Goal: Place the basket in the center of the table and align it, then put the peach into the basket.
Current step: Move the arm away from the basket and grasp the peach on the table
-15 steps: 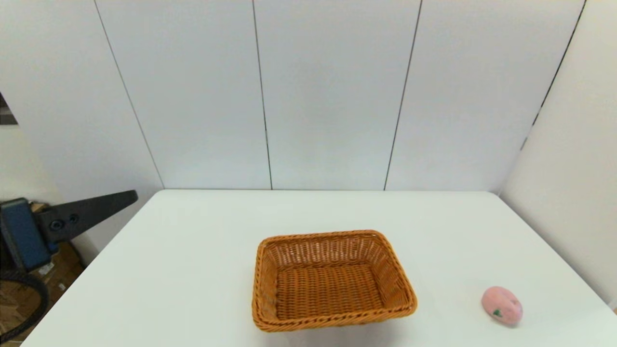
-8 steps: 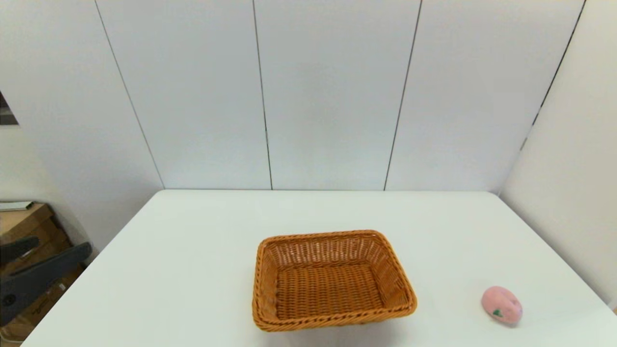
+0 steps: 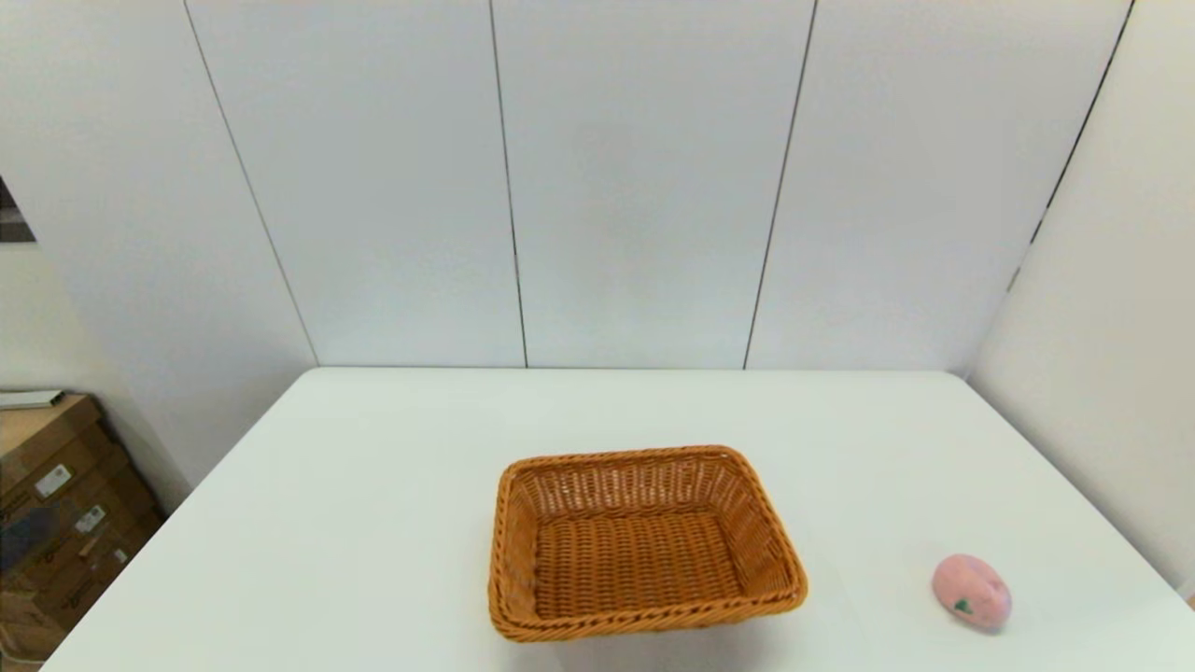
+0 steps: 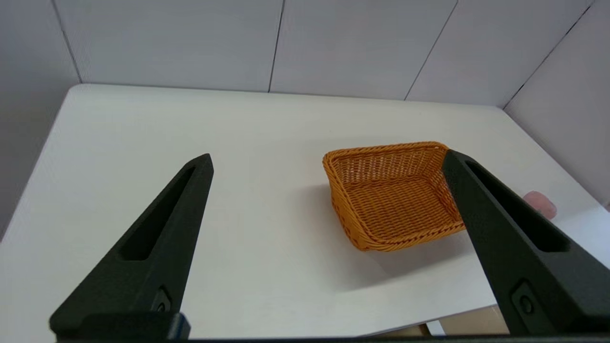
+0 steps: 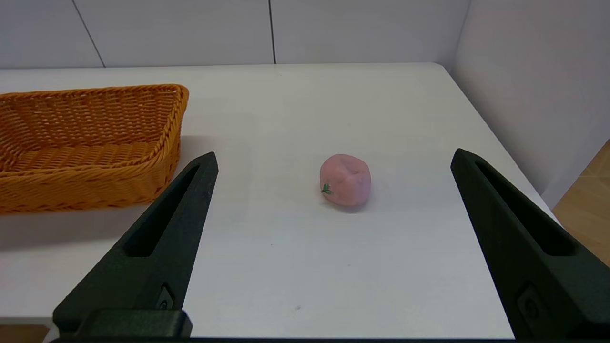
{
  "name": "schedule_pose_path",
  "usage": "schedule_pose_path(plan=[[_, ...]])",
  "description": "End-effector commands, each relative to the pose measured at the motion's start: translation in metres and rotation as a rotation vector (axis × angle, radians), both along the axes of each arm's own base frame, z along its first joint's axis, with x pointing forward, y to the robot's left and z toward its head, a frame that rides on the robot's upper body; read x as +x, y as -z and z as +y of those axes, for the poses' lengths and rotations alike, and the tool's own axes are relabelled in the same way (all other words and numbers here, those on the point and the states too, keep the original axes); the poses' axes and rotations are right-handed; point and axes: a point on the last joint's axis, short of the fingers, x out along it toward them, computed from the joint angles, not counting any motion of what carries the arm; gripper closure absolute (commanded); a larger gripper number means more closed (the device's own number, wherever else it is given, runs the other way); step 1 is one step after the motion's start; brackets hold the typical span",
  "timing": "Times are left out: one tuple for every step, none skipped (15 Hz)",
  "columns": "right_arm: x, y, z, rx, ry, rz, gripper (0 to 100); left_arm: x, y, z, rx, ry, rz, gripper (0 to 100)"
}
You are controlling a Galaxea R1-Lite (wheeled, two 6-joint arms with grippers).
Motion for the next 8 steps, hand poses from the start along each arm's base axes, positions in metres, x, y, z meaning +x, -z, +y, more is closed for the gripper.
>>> schedule_pose_path(plan=[[0.000,0.000,0.000,0.000,-0.001,0.000,0,-0.015,-0.004,0.008,0.042,-0.168,-0.049,0],[0.000,0.000,0.000,0.000,-0.001,0.002,0,-0.019,-0.003,0.009,0.065,-0.252,-0.064,0],[0.000,0.000,0.000,0.000,-0.001,0.000,0,-0.025,0.000,0.010,0.071,-0.286,-0.080,0],[0.000,0.000,0.000,0.000,-0.001,0.000,0,-0.030,0.007,0.011,0.070,-0.303,-0.084,0],[0.000,0.000,0.000,0.000,-0.001,0.000,0,-0.034,0.015,0.011,0.070,-0.315,-0.088,0],[0.000,0.000,0.000,0.000,-0.001,0.000,0,-0.039,0.024,0.012,0.069,-0.329,-0.095,0],[0.000,0.000,0.000,0.000,-0.001,0.000,0,-0.043,0.037,0.012,0.074,-0.357,-0.093,0],[0.000,0.000,0.000,0.000,-0.001,0.000,0,-0.042,0.046,0.011,0.078,-0.368,-0.077,0]])
